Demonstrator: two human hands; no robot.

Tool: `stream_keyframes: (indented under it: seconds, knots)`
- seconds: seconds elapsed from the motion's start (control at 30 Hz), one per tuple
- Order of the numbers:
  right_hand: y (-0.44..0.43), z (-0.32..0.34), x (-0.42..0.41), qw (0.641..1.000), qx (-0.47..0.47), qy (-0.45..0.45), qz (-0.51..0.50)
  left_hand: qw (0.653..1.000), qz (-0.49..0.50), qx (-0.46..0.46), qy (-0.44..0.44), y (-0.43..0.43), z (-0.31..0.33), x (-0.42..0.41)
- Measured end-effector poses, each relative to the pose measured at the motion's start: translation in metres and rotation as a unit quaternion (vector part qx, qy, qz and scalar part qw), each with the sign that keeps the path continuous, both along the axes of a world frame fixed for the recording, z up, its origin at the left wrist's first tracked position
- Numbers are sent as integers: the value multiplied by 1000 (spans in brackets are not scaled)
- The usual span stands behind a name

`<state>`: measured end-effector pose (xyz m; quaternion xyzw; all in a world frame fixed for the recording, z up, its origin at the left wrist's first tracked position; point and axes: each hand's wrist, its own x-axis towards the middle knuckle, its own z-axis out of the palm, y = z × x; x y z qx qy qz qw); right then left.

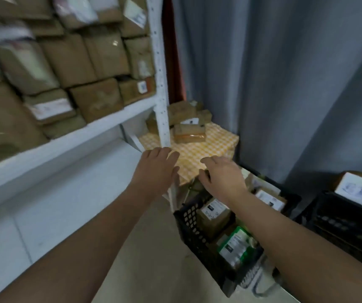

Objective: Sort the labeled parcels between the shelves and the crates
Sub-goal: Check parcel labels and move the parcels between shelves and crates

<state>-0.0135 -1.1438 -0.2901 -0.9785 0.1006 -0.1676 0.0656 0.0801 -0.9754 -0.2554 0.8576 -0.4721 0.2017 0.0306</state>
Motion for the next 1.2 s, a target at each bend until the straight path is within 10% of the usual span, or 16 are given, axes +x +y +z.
stream_keyframes:
  seconds: [0.73, 1.2]
  knots:
    - [514, 146, 100, 935, 74, -191, 289, 942, 312, -26, -118, 536, 119, -28]
    - [630, 141, 140, 917, 136, -151, 344, 887, 440, 40, -134, 667, 110, 40]
